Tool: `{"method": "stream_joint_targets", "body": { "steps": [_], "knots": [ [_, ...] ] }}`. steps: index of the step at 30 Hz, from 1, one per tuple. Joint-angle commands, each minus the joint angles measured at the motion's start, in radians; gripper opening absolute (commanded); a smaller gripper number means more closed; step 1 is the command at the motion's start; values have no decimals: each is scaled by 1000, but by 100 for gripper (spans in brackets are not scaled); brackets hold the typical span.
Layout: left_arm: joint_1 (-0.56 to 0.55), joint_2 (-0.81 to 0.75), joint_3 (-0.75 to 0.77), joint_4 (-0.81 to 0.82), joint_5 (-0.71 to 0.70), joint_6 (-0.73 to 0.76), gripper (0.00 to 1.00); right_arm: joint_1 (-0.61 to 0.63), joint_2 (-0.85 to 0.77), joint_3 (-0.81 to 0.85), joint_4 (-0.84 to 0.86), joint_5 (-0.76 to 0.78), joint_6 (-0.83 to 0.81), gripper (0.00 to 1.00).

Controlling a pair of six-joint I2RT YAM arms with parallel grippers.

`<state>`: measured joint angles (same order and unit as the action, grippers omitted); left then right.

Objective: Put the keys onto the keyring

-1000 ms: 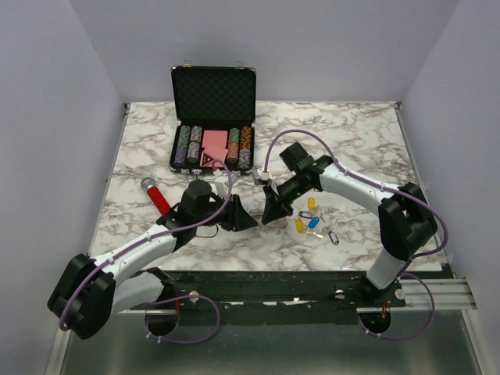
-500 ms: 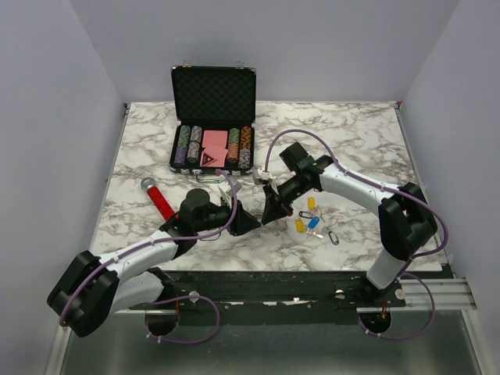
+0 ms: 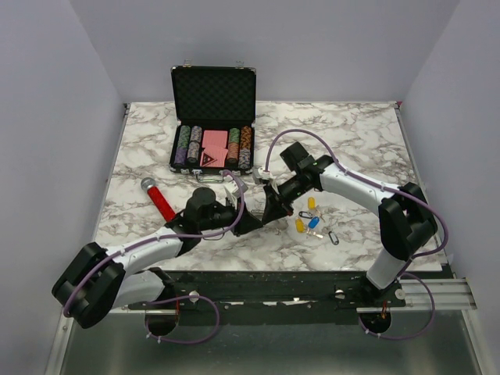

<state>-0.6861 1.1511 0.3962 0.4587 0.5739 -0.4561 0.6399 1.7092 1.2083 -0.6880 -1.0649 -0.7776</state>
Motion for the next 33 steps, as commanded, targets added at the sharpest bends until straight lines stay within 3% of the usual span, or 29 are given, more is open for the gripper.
{"method": "stream_joint_targets", "body": {
  "steps": [1, 3, 8, 10, 12, 16, 21, 26, 29, 33],
  "knots": [
    [-9, 19, 38, -28, 14, 40, 8, -3, -3, -10, 16, -52, 6, 1],
    [-12, 27, 47, -38, 18, 45, 0, -5, -3, -9, 16, -53, 8, 1],
    [-13, 6, 67, -92, 24, 112, 0, -16, -14, 7, 16, -58, 37, 2],
    [-16, -31, 78, -132, 17, 180, 0, -32, -28, 23, 2, -78, 46, 13],
    [-16, -82, 82, -156, 14, 264, 0, -60, -51, 39, -21, -90, 43, 31],
    [-32, -188, 58, -100, 36, 423, 0, -134, -118, 76, -96, -141, -5, 50],
    [-43, -286, 13, 102, 73, 600, 0, -146, -175, 149, -223, -152, -115, 54],
    [-43, -291, 46, 182, 90, 677, 0, -146, -169, 298, -380, -142, -235, 56],
    [-41, -268, 47, 260, 98, 620, 0, -146, -183, 332, -407, -158, -247, 57],
    [-41, -217, -9, 502, 96, 429, 0, -143, -221, 275, -354, -167, -210, 57]
  ]
}}
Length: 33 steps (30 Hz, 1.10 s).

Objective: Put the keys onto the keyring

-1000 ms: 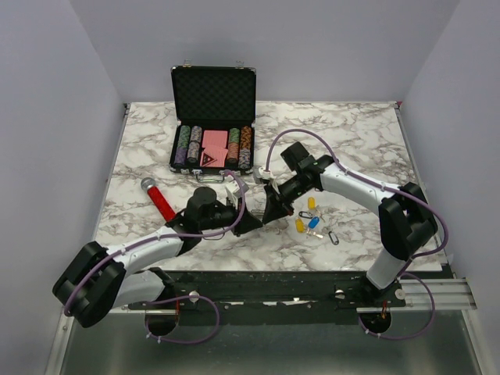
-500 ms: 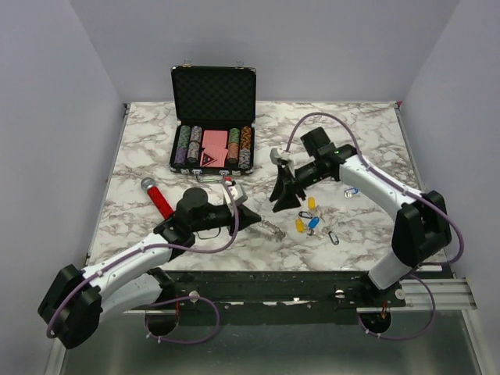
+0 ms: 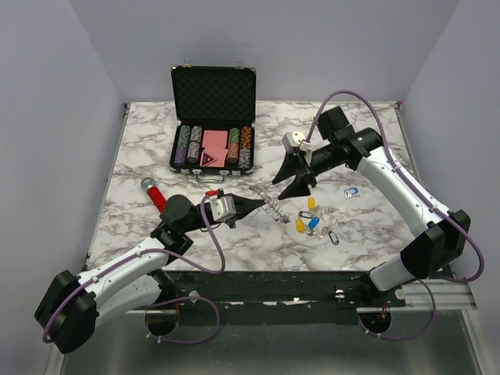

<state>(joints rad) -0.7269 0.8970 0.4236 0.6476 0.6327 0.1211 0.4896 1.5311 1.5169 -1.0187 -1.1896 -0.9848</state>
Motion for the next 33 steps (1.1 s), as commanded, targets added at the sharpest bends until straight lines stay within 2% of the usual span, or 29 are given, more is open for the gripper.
{"method": "stream_joint_targets", "body": {
  "steps": [1, 4, 8, 17, 33],
  "knots": [
    [0, 57, -54, 390, 30, -206, 0, 10, -49, -55, 3, -42, 20, 56],
    [-2, 111, -91, 550, 4, -374, 0, 26, -57, -104, 49, -38, 67, 50],
    [-2, 170, -131, 682, -14, -501, 0, 52, -60, -141, 114, -48, 127, 40],
    [0, 149, -141, 590, -39, -531, 0, 92, -38, -146, 131, -61, 153, 32],
    [0, 102, -151, 466, -148, -529, 0, 98, -40, -162, 129, -103, 170, 33]
  ]
}}
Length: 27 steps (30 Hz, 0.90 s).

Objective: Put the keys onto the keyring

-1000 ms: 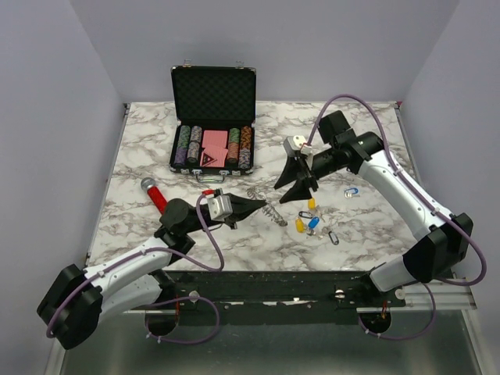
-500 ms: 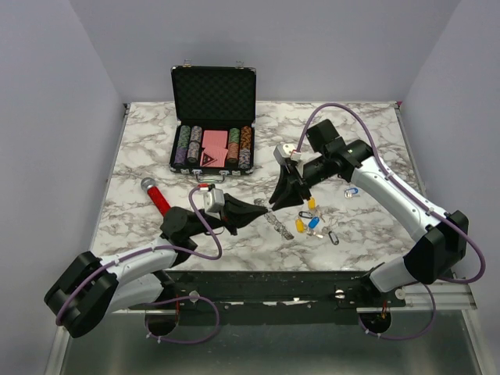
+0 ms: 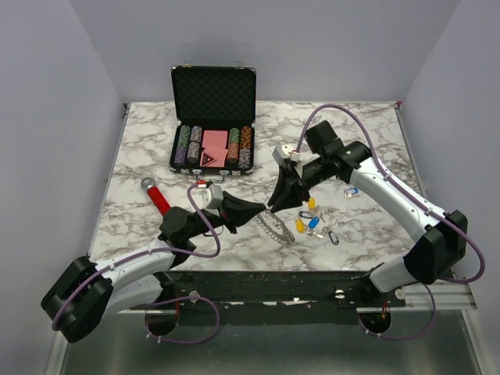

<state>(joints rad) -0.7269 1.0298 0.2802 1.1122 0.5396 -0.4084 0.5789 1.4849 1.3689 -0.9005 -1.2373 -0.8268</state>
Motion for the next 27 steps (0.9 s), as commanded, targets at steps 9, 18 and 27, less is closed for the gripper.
{"method": "stream_joint_targets", "body": {
  "steps": [9, 18, 27],
  "knots": [
    [-2, -33, -6, -2, -52, -10, 0, 25, 32, -16, 45, -37, 41, 28],
    [0, -34, -15, -8, -33, -3, 0, 27, 38, -4, 37, -21, 52, 1],
    [18, -178, 92, -515, 33, 136, 61, 36, 110, 197, -365, 270, -312, 1]
  ]
}}
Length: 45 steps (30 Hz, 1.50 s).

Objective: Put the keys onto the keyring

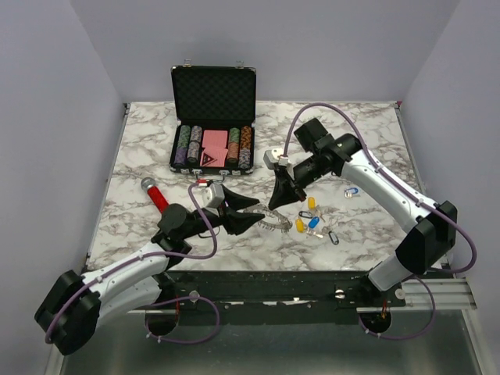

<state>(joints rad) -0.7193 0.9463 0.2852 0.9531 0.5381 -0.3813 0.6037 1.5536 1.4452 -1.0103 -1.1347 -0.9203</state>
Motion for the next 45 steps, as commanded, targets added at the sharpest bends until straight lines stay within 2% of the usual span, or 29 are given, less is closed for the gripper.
{"method": "stream_joint_targets", "body": {
  "steps": [1, 5, 10, 17, 26, 30, 35, 45],
  "knots": [
    [11, -118, 115, -451, 30, 140, 64, 18, 54, 148, -298, 209, -242, 1],
    [11, -153, 196, -669, 22, 257, 69, 73, 65, 202, -349, 406, -279, 1],
    [3, -118, 227, -662, 31, 274, 70, 149, 71, 233, -332, 582, -267, 1],
    [-110, -40, 226, -542, -84, 377, 65, 165, 128, 319, -376, 569, -223, 1],
    [-154, 3, 195, -445, -239, 418, 49, 166, 128, 319, -373, 533, -207, 1],
    [-155, 25, 192, -444, -245, 424, 43, 168, 125, 320, -373, 523, -204, 1],
    [-158, 39, 192, -438, -240, 423, 28, 168, 122, 317, -370, 509, -200, 1],
    [-166, 57, 193, -436, -208, 417, 27, 168, 117, 314, -355, 498, -189, 1]
  ]
}}
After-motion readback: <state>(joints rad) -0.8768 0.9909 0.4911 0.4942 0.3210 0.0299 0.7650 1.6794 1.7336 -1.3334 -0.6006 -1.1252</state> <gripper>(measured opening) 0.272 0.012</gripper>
